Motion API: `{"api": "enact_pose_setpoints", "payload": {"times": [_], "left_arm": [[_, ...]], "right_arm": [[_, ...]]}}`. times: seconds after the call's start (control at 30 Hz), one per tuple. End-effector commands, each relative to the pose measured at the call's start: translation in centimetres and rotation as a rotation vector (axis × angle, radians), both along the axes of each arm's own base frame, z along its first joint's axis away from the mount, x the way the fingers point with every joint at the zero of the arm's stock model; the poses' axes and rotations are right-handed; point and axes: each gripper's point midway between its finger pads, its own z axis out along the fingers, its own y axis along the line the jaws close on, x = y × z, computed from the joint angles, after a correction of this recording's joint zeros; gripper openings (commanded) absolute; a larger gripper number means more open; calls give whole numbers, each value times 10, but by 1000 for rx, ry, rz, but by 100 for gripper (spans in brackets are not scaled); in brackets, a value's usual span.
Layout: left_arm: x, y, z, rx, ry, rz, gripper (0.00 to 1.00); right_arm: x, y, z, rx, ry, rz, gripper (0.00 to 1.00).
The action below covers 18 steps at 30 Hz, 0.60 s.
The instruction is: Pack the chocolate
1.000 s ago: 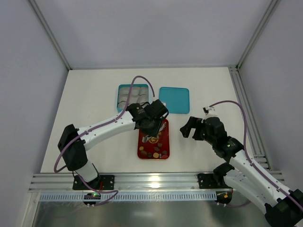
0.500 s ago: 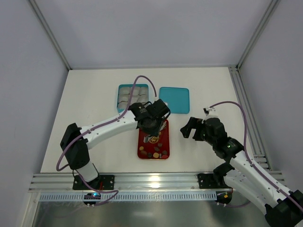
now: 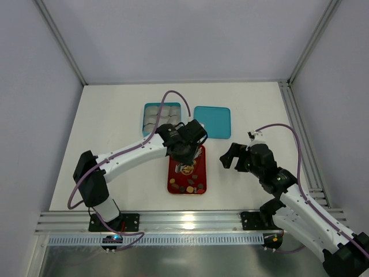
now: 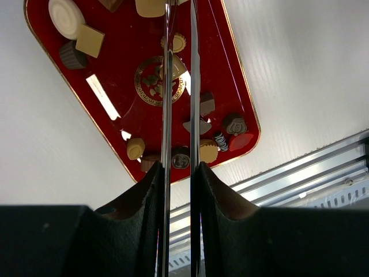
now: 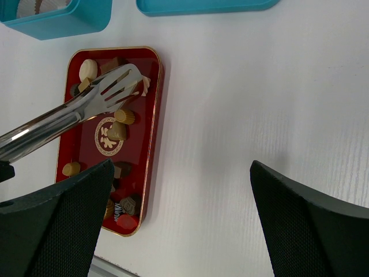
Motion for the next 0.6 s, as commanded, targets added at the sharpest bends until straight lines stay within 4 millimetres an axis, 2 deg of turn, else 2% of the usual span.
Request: {"api": "enact_pose_setpoints", "payload": {"times": [0.0, 0.33, 0.57], "left_arm": [[1, -3, 35, -65, -59, -12, 15], [2, 3, 67, -117, -111, 7, 12], [21, 23, 87, -114, -165, 68, 11]], "right_arm": [[3, 1, 6, 17, -21, -12, 100], [3, 1, 6, 16, -18, -10, 100], [3, 3, 10, 18, -22, -3, 100]]}}
